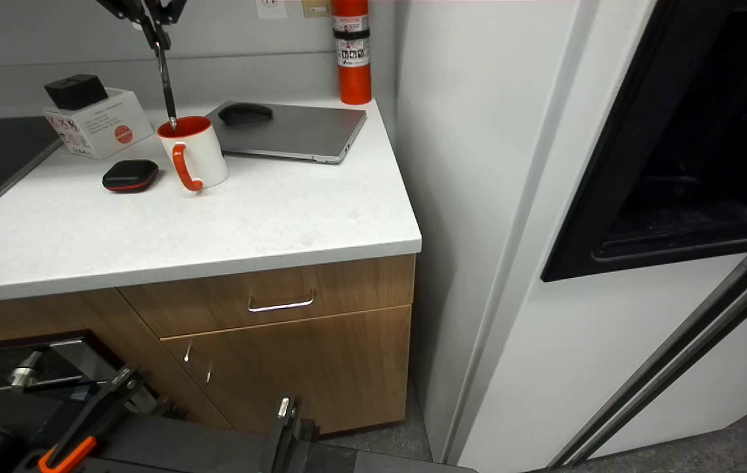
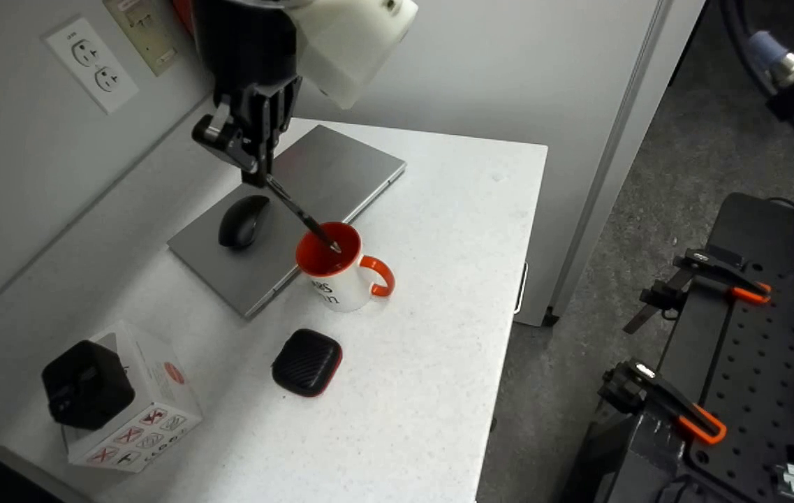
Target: Take the pen from the white cup and put it on the table
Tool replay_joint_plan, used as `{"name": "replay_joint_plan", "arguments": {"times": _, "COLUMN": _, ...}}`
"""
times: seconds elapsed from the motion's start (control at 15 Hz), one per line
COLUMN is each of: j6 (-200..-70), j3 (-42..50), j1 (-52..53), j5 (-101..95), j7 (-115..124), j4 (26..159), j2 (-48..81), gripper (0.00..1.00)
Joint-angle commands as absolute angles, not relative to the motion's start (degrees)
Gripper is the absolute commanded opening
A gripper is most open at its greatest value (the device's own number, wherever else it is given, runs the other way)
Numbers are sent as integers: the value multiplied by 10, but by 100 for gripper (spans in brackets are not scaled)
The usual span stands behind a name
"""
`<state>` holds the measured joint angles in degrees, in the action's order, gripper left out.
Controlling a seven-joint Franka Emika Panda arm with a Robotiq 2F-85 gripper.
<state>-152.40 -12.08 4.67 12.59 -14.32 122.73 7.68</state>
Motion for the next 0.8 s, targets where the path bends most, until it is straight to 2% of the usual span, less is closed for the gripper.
{"name": "replay_joint_plan", "arguments": {"times": 0.0, "j6": -1501, "j3": -97, "j1": 58, "j5": 76, "j7": -55, "j4": 1298, "j2": -6, "gripper": 3}}
{"name": "replay_joint_plan", "arguments": {"times": 0.27, "j6": -1436, "j3": -79, "j1": 50, "j5": -6, "j7": 48, "j4": 1330, "j2": -24, "gripper": 3}}
{"name": "replay_joint_plan", "arguments": {"times": 0.53, "j6": -1373, "j3": -64, "j1": 48, "j5": 19, "j7": 41, "j4": 1300, "j2": 55, "gripper": 3}}
{"name": "replay_joint_plan", "arguments": {"times": 0.73, "j6": -1391, "j3": -50, "j1": 43, "j5": 19, "j7": 44, "j4": 1280, "j2": 113, "gripper": 3}}
